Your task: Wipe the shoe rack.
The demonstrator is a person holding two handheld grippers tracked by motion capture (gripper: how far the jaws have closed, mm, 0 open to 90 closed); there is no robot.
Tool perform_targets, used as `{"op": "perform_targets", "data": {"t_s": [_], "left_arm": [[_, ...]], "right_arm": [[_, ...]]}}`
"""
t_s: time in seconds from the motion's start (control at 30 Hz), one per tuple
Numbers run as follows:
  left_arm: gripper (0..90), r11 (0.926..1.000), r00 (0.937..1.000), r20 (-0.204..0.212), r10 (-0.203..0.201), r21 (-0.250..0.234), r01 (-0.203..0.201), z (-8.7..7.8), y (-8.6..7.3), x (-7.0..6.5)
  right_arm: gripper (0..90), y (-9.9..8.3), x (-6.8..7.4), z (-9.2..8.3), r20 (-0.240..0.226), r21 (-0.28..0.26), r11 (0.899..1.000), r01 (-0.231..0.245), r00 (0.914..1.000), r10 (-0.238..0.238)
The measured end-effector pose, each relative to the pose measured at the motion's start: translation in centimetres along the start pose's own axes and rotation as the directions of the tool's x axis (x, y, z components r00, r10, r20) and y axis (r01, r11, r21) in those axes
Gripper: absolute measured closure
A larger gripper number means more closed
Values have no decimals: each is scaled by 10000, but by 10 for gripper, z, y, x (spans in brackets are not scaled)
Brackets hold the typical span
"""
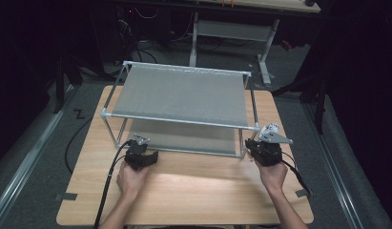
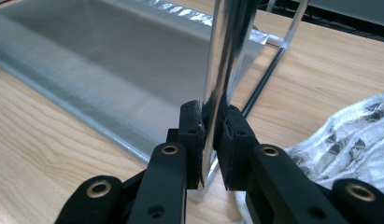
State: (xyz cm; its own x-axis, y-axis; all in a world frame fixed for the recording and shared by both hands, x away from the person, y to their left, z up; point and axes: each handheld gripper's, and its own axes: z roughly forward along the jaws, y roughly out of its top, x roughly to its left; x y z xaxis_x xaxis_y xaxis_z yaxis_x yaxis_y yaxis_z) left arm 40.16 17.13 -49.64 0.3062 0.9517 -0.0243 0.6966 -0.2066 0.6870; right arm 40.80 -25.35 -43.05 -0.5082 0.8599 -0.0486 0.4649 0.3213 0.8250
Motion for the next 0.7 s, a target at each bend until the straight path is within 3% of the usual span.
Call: {"op": "perform_targets", "data": {"t_s": [0.33, 0.7], "left_arm": [[390, 9999, 9998, -197, -56, -135, 53, 5, 4, 2], [357, 9999, 9997, -234, -35, 107, 38, 12, 13, 1]], "right_arm": [[810, -3, 7, -6, 42, 43, 10000, 38, 10000, -38], [809, -4, 18, -8, -59, 14, 10000, 71, 10000, -71]]}}
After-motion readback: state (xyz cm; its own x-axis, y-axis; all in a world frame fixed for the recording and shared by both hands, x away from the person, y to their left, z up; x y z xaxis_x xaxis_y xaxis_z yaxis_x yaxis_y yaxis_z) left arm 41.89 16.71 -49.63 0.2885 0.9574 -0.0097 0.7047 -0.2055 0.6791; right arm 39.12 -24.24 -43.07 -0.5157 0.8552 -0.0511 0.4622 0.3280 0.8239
